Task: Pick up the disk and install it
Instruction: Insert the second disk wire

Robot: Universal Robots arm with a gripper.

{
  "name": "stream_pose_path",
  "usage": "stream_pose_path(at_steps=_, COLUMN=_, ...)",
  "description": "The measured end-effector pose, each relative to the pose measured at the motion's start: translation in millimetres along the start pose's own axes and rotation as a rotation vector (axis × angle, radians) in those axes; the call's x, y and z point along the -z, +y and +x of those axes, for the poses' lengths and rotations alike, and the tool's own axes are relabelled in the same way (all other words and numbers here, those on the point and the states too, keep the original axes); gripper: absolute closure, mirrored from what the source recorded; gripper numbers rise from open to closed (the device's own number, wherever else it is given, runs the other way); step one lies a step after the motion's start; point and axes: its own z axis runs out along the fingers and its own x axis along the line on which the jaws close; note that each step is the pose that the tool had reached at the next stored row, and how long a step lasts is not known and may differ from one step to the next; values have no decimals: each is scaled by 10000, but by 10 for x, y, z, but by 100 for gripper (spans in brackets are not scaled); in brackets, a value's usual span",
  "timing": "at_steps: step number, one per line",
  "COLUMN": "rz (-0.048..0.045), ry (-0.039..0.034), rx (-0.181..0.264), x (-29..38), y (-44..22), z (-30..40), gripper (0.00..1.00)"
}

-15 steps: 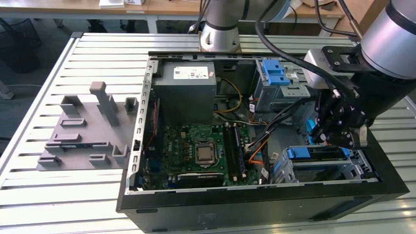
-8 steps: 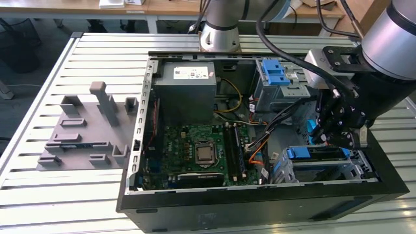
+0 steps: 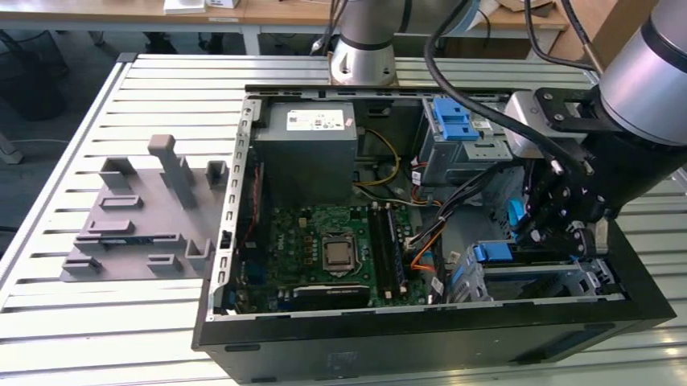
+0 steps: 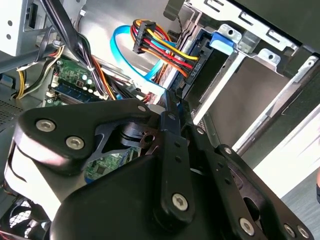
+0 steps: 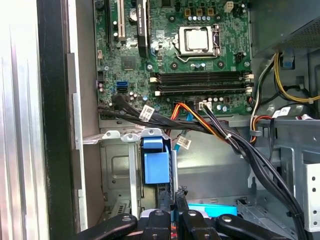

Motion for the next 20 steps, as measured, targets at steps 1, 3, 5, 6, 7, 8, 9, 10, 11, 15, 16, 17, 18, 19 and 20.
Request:
stream_pose_path(at_steps=1, rz=0, ry=2, rx=0, x=-2, y=0, z=0, gripper=84)
stream_pose_path(at_steps=3, rz=0, ry=0, rx=1, x=-12, y=-1, z=2, gripper=84)
stream_pose_path(at_steps=5, rz=0, ry=2, rx=1, x=-21, y=-3, z=4, gripper=84)
stream_pose_path(at_steps=6, rz=0, ry=2, rx=1, x=-25, y=-5, z=4, gripper=84)
stream_pose_path(at_steps=7, rz=0, ry=3, rx=1, x=-28, y=-7, z=5, gripper=84)
stream_pose_path(at_steps=8, rz=0, ry=2, rx=1, x=-31, y=-11, z=6, gripper=84)
stream_pose_path(at_steps=9, rz=0, ry=0, rx=0, x=-33, y=-15, z=7, gripper=84)
stream_pose_path(at_steps=10, rz=0, ry=1, rx=-2, x=-34, y=-18, z=9, gripper=84)
stream_pose_path(at_steps=11, rz=0, ry=3, rx=-4, x=-34, y=-22, z=10, gripper=84)
stream_pose_path(at_steps=15, rz=-10, ry=3, rx=-25, x=-33, y=-41, z=13, gripper=84)
stream_pose_path(at_steps=16, rz=-12, ry=2, rx=-33, x=-34, y=-46, z=15, gripper=84)
stream_pose_path(at_steps=17, rz=-15, ry=2, rx=-43, x=-34, y=-50, z=17, gripper=84)
stream_pose_path(at_steps=18, rz=-18, ry=3, rx=-53, x=-33, y=-53, z=19, gripper=84)
stream_pose_path(at_steps=19, rz=-21, ry=4, rx=-65, x=-33, y=-56, z=20, gripper=84)
stream_pose_path(at_steps=20, rz=-22, ry=3, rx=-75, x=-34, y=-59, z=23, gripper=84)
